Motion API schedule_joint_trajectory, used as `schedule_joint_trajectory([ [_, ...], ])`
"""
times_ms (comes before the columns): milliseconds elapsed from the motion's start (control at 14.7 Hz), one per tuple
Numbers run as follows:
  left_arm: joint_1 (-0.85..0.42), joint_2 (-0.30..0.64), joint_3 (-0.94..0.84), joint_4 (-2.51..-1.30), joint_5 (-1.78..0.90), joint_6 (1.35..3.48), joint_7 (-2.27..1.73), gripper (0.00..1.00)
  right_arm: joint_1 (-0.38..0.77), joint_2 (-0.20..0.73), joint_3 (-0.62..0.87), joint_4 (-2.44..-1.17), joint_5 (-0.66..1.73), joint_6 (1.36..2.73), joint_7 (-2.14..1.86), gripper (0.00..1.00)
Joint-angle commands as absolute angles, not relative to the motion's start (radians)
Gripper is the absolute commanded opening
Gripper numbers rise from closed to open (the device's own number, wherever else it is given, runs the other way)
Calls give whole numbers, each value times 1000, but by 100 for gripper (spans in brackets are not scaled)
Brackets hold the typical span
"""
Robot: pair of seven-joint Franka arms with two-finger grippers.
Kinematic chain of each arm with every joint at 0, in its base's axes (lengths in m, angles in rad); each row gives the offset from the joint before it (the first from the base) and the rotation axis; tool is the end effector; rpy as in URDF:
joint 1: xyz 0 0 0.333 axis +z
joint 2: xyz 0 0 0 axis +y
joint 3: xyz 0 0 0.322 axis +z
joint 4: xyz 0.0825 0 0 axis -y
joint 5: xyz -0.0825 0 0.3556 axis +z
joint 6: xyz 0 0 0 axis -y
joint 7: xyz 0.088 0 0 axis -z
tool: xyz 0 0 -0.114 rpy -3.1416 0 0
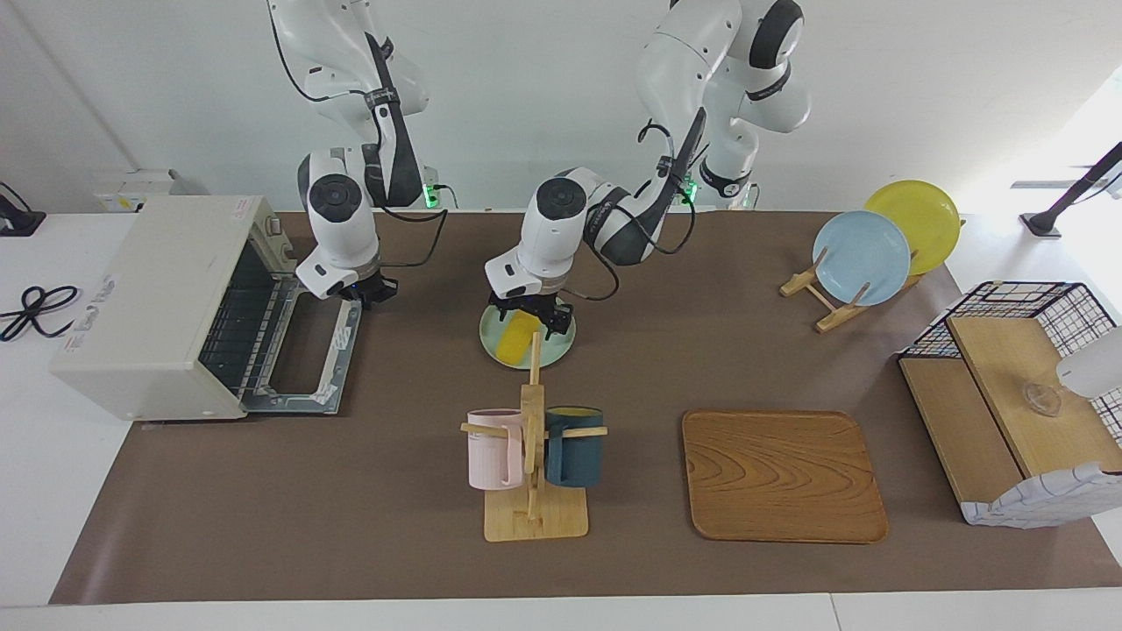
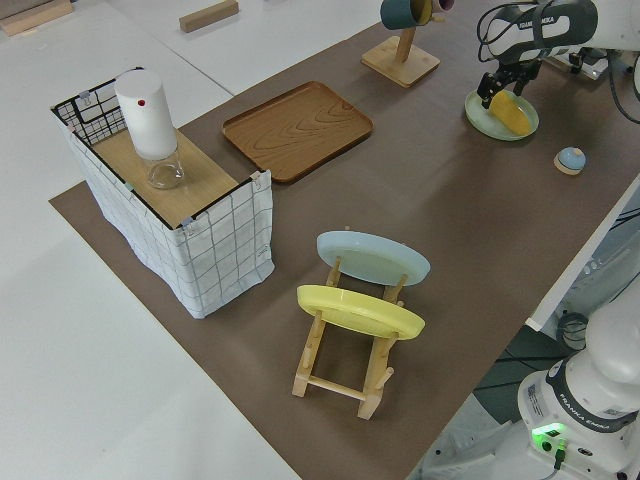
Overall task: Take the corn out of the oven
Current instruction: 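Grasp the yellow corn cob on the plate with the left gripper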
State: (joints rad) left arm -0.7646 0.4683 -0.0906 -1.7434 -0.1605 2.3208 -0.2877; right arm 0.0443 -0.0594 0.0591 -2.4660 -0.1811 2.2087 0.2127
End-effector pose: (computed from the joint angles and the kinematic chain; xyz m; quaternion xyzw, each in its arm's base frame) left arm 0.4307 -0.4914 0.3343 0.9698 -0.2232 0.0017 0.0982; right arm 0.4257 0.0370 0.3222 0.9927 0.0063 -0.0865 0.0834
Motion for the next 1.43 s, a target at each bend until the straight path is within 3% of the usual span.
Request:
schedule_joint_trajectory([
  [0, -796, 466, -74, -1776, -141, 2362, -322, 100, -14, -98, 64, -2514, -195, 2223, 149, 0],
  [205, -798, 465, -69, -1778, -141, 2364, -325, 100, -46, -98, 64, -2513, -195, 2224, 109, 0],
  [273, -799, 465, -69, -1784, -141, 2367, -333, 93, -41, -94, 64, -2505, -195, 2224, 113, 0],
  [409, -795, 466, -68, -1786, -141, 2373, -334, 52, -35, -86, 63, -2471, -199, 2201, 115, 0],
  [682, -785, 465, -67, -1784, -141, 2365, -334, 5, -35, -61, 63, -2382, -288, 2099, 117, 0],
  [750, -784, 465, -69, -1781, -141, 2359, -336, 0, -35, -55, 63, -2356, -304, 2076, 117, 1],
  [1091, -767, 445, -66, -1770, -143, 2315, -337, 0, -37, -69, 61, -2264, -331, 1939, 95, 2],
  [1364, -648, 312, -67, -1769, -143, 2147, -325, 0, -46, -69, 61, -2131, -347, 1781, 6, 2],
])
